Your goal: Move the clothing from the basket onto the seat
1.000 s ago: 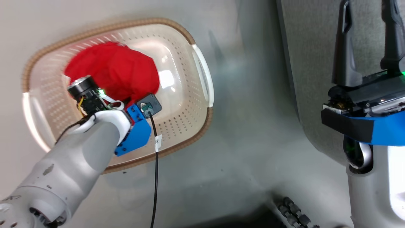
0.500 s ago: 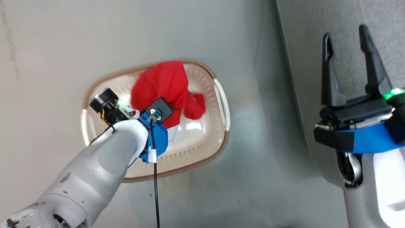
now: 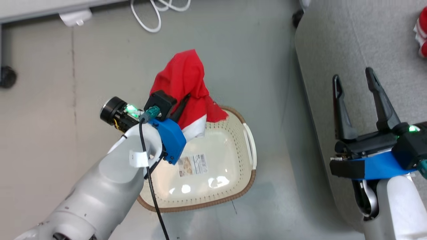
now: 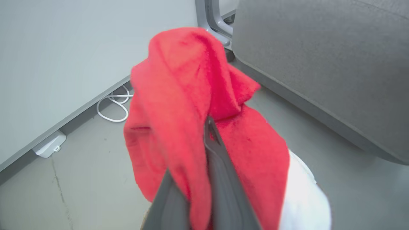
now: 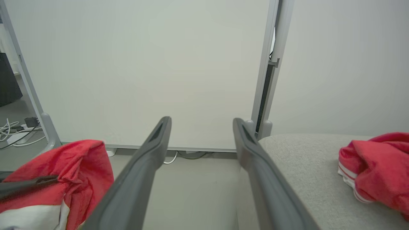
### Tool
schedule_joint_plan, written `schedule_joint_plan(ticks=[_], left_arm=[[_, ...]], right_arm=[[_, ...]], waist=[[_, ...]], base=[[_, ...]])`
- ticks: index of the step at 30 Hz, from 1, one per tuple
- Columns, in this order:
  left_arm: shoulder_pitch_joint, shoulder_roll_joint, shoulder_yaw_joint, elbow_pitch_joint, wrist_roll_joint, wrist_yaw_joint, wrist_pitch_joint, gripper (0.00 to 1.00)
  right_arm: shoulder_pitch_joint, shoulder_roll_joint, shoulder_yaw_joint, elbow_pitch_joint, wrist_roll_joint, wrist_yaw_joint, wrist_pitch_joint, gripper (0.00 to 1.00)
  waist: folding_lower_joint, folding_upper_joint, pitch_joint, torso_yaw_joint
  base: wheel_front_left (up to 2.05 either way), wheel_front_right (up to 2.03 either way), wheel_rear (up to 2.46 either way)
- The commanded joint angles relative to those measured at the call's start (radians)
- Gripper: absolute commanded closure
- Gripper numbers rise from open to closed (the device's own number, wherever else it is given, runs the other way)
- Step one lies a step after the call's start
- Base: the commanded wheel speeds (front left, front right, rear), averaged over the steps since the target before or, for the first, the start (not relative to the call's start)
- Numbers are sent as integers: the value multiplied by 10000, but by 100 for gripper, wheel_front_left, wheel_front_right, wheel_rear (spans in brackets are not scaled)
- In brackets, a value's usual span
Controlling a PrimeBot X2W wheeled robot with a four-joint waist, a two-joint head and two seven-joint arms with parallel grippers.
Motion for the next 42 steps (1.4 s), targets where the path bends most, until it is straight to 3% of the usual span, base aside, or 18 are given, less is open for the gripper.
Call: schedule_joint_plan(ticks=[1,9,21,30,42], left_arm=[[348,139,289,-316,89,131,-43,100],[1447,460,1842,-1918,677,450,-49,100],[3418,392,3608,-3731,1689,584,-49,100],[4611,367,4348,-4664,2164,668,-49,100],[5424,414,4821,-5360,2542,677,-51,100]], right_arm=[[244,-45,-7,67,19,1,2,0],[875,24,-1,312,72,1,2,0],[2000,157,-43,644,181,1,3,0],[2679,202,9,801,221,1,4,0],[2905,216,117,852,352,1,4,0]], waist=[[1,-1,-663,225],[1,-1,-1791,355],[1,-1,-3403,584],[1,-1,-4185,768],[1,-1,-4454,951]], base=[[0,0,0],[0,0,0],[0,0,0],[0,0,0],[0,0,0]])
